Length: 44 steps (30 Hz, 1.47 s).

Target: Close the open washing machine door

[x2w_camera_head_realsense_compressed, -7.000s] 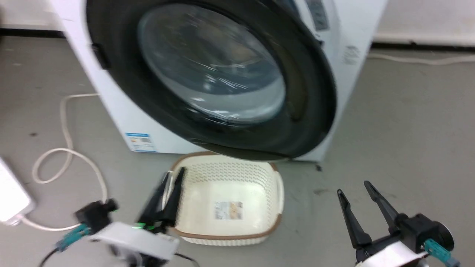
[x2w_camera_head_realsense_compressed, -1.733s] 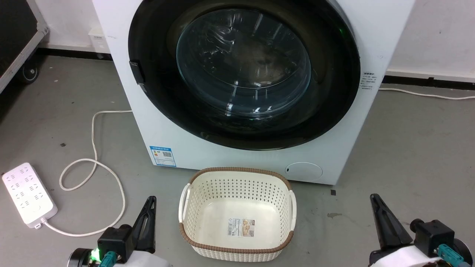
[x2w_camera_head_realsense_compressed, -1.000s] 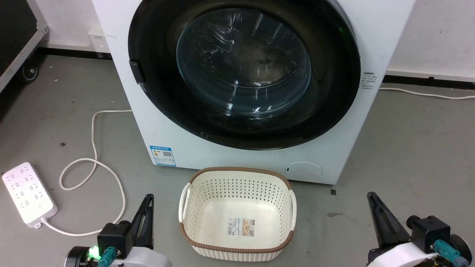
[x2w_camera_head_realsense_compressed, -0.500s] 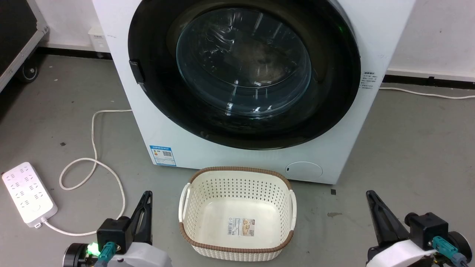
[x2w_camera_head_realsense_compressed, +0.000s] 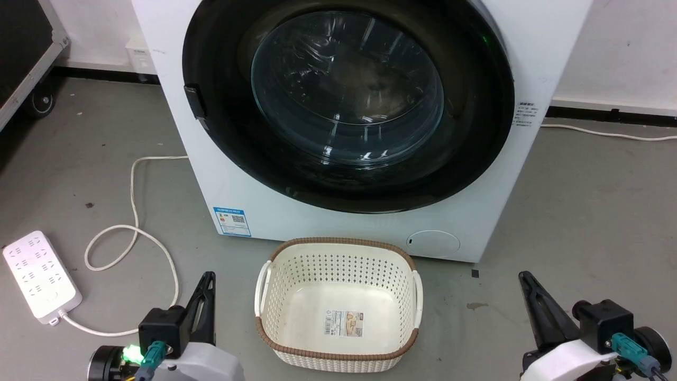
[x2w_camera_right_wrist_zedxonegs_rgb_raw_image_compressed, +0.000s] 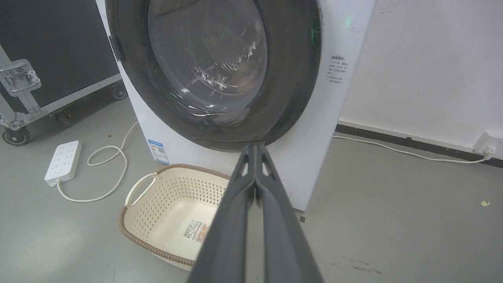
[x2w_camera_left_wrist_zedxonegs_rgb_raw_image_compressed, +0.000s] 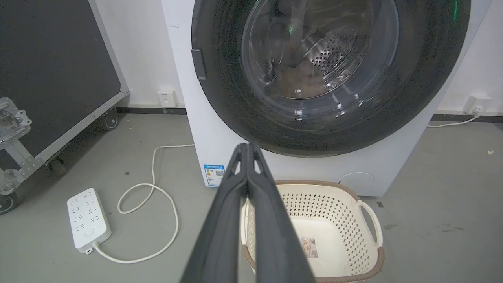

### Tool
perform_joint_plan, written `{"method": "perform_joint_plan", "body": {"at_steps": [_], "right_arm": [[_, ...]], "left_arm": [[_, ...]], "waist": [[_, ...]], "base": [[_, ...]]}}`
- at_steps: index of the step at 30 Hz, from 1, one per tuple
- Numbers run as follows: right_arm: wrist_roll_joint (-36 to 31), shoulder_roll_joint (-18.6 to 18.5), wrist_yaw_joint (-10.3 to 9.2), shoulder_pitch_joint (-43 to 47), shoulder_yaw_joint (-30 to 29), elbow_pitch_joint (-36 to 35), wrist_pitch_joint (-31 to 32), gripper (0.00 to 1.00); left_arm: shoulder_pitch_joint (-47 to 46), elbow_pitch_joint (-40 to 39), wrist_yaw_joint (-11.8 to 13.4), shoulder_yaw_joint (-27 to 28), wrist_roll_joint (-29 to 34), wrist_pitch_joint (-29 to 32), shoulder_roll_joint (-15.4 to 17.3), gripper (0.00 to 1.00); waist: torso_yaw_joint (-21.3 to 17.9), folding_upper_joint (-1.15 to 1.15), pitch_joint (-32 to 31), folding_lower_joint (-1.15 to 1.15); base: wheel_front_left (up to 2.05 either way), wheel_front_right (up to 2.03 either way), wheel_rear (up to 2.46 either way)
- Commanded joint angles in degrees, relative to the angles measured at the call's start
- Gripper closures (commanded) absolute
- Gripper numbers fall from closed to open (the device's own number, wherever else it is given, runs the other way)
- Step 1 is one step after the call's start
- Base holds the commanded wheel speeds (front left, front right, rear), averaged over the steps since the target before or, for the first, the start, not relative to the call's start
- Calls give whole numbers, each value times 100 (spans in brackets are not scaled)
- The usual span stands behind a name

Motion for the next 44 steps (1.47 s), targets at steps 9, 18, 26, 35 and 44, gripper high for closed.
{"method": "perform_joint_plan", "body": {"at_steps": [9,18,26,35,44], "right_arm": [[-95,32,-4,-118,17,-120,137,100],[-157,36,-4,-137,30,-194,266,100],[-194,38,-4,-148,37,-238,342,100],[-194,38,-4,-148,37,-238,342,100],[-194,38,-4,-148,37,-238,342,100]], "left_arm": [[-102,-85,58,43,98,141,-8,100],[-125,-143,93,68,153,270,-17,100],[-138,-176,114,83,185,346,-22,100],[-138,-176,114,83,185,346,-22,100],[-138,-176,114,83,185,346,-22,100]], "waist": [[1,0,4,0],[2,0,9,0],[2,0,12,0],[2,0,12,0],[2,0,12,0]], "base": [[0,0,0],[0,0,0],[0,0,0],[0,0,0],[0,0,0]]}}
